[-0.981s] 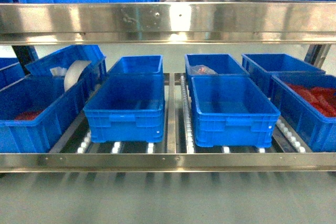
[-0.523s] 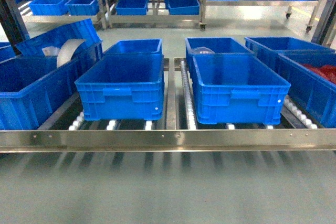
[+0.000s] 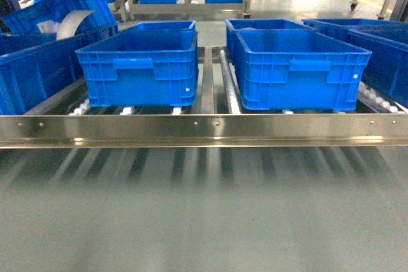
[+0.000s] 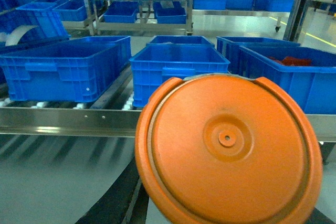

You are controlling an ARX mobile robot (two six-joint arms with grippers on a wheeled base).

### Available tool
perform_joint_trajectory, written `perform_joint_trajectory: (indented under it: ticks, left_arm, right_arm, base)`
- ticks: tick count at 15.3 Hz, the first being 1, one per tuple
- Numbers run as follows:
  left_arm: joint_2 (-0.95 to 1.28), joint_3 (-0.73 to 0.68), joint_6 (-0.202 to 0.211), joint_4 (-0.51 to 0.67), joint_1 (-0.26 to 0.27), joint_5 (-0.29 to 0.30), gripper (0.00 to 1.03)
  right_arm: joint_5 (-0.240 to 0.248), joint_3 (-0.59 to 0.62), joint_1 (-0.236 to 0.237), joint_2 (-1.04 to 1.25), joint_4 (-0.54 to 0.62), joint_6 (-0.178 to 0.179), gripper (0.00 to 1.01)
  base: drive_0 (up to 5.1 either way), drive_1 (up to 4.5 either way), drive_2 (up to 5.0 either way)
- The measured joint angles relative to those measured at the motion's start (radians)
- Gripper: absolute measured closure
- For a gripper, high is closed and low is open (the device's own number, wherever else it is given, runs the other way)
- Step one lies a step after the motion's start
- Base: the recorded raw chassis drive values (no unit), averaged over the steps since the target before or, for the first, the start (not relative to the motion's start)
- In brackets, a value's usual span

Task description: Sort blue parts and orange caps into right shelf containers

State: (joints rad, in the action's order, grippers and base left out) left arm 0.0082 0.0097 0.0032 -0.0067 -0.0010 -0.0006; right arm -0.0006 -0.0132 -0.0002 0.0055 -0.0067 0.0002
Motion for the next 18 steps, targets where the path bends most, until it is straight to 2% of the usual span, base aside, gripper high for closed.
perform_joint_trajectory:
  ticks: [18]
  left_arm:
    - [0.000,0.000,0.000,-0.001,0.000,0.000,0.61]
  right_arm:
    - [0.000,0.000,0.000,0.000,0.000,0.000,0.58]
  base:
    - [-0.3,-0.30,-0.3]
